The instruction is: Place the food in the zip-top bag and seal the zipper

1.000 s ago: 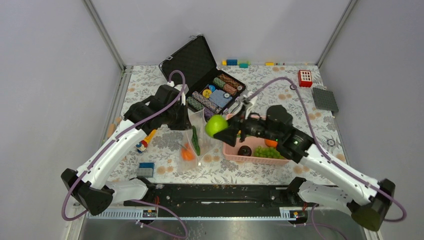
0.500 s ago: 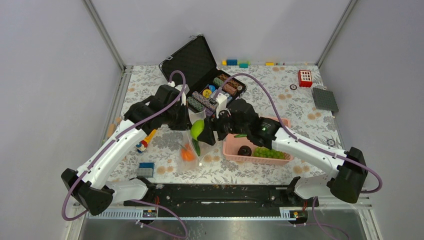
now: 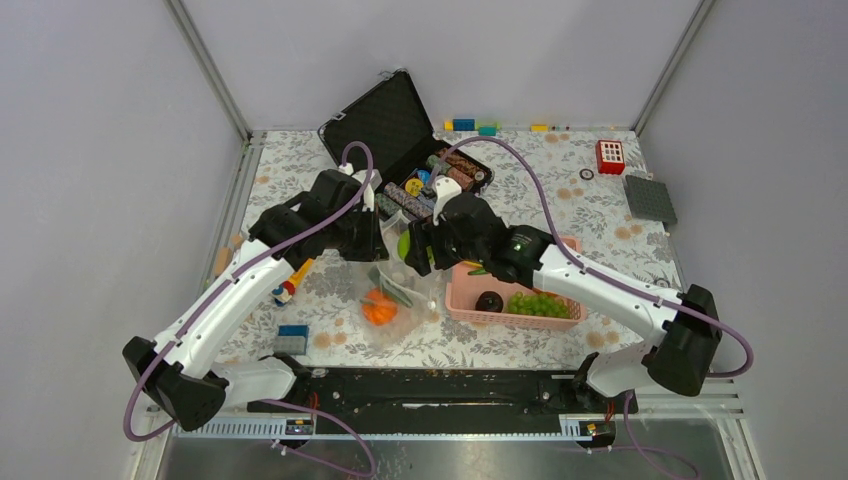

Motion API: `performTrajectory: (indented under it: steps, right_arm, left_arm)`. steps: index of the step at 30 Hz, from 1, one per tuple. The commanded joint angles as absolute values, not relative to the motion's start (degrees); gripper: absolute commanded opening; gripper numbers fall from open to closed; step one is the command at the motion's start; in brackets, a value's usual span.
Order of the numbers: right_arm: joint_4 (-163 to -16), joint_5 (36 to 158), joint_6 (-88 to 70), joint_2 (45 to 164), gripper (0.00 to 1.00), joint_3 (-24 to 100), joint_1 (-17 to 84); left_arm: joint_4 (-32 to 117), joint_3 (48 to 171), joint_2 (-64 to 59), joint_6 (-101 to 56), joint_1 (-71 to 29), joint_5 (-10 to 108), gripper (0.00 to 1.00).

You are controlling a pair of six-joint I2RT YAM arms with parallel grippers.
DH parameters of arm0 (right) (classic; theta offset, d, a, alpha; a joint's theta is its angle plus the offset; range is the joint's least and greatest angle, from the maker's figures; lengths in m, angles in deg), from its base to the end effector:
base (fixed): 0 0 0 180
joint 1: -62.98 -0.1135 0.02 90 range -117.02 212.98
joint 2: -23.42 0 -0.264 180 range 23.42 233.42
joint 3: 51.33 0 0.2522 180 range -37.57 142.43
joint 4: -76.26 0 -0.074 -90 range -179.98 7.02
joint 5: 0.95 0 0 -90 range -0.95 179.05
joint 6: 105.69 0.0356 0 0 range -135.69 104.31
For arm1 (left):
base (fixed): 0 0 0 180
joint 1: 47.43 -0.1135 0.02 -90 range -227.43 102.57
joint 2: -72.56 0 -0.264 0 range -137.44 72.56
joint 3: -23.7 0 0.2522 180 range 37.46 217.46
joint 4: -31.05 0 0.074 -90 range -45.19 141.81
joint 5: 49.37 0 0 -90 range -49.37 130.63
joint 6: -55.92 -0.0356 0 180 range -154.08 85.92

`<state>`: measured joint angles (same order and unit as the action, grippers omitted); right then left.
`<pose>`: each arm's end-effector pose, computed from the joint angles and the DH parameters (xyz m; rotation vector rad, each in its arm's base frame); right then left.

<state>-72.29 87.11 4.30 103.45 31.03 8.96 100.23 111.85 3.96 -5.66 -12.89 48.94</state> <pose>0.1902 0.2599 0.3304 -0.6136 2.0788 0.7373 0.1883 -0.1358 0.3605 0.2032 2.5311 -0.6446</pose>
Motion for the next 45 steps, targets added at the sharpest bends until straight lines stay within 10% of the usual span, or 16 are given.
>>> performTrajectory:
  steps: [1,14,33,45]
  right_arm:
    - [-71.3,84.7,5.1,105.4,0.74,36.1,7.2]
    - [-66.9,82.8,3.6,107.6,0.99,39.5,4.9]
    - [-71.8,69.9,-7.1,85.9,1.00,23.7,6.5]
    - [-77.6,83.5,-23.8,89.3,1.00,11.4,20.0]
  left_arm:
    - [97.5,111.8,5.6,-6.5,-13.2,50.9,0.00]
    - [97.1,111.5,5.8,-6.0,-13.4,49.3,0.00]
    - [97.1,111.3,6.0,-5.8,-14.1,48.3,0.00]
    - [97.2,111.3,5.5,-5.9,-14.1,49.8,0.00]
